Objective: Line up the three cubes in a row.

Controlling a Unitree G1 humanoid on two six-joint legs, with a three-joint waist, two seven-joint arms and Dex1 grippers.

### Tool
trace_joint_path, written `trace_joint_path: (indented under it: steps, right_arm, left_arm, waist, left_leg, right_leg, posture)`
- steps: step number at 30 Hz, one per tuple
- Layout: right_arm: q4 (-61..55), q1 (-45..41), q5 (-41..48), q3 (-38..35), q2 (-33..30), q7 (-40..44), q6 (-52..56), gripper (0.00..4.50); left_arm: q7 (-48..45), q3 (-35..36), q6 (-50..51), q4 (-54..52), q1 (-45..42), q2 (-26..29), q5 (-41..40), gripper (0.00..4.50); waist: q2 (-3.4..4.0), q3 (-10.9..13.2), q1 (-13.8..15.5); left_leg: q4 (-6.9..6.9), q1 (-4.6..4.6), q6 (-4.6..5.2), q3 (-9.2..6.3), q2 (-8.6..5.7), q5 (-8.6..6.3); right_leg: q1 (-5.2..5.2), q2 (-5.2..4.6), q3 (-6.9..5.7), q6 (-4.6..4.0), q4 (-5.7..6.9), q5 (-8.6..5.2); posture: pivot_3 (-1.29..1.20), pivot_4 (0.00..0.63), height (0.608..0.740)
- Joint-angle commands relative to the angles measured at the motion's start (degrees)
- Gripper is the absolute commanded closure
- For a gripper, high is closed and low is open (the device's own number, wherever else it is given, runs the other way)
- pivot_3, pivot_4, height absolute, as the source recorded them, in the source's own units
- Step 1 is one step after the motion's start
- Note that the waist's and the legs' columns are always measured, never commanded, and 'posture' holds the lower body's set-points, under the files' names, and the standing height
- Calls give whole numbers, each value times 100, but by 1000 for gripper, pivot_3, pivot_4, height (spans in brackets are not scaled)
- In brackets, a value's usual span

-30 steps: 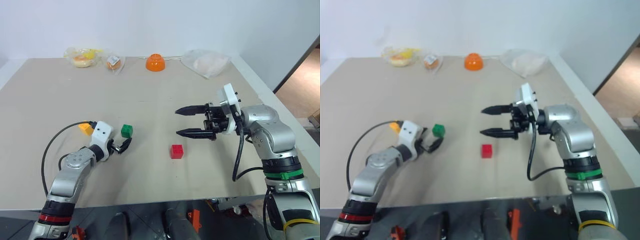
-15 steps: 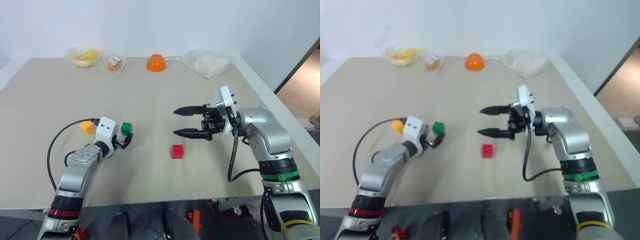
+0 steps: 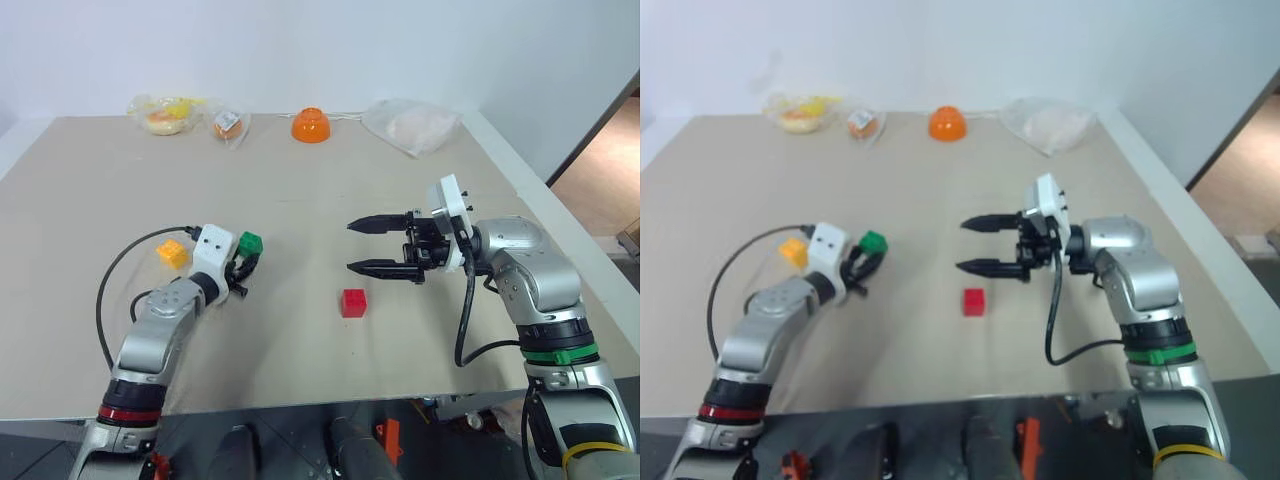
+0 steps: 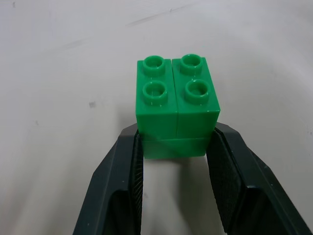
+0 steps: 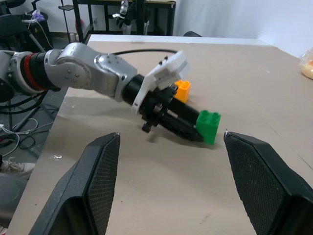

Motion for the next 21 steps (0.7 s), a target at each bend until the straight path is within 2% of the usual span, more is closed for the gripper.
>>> trace_joint_path:
  steps: [1,6,11,16,21]
  right_arm:
    - [-296,39,103,-100,-91,13,-14,963]
    - [-508,205,242,-203,-264,76,122,963]
    - [-750,432,370,-284,-386,-18,236,963]
    - [-985,544,475,-290,-422,-126,352,963]
    - [-1252,703,628,-317,-618,-85,528,963]
  left_arm:
    - [-839,234,-707,55,-93,323,-349,3225]
    - [-2494,532,-1467,326,134,1016,-1015,3225]
    - [-4077,186,-2237,652,553,1677,-1039,3225]
    - [-4578,-314,-3042,1021,590,1727,-547,3225]
    - [-4729,-635,-3333,1337,326,1462,-409,3225]
  waist:
    - [0,0,0]
    - [2,1,-2]
    - [2,1,-3]
    - [2,1,10]
    - [2,1,24]
  left_leg:
    - [-1,0,0,0,0,0]
    - [-6,-3,-2,2,2,-1]
    - [-8,-3,-3,4,5,-2]
    - [-5,-6,-3,8,3,-2]
    - [-3,-5,-2,14,2,-2]
  right_leg:
    - [0,0,0,0,0,0]
    - [-7,0,0,-7,0,-6]
    - [-10,-2,0,-13,0,-11]
    - [-10,-11,-1,-13,0,-11]
    - [-9,-17,-2,-14,-1,-10]
  posture:
    - [0,150,740]
    - [0,150,740]
    - [0,150,740]
    - [0,150,740]
    - [0,150,740]
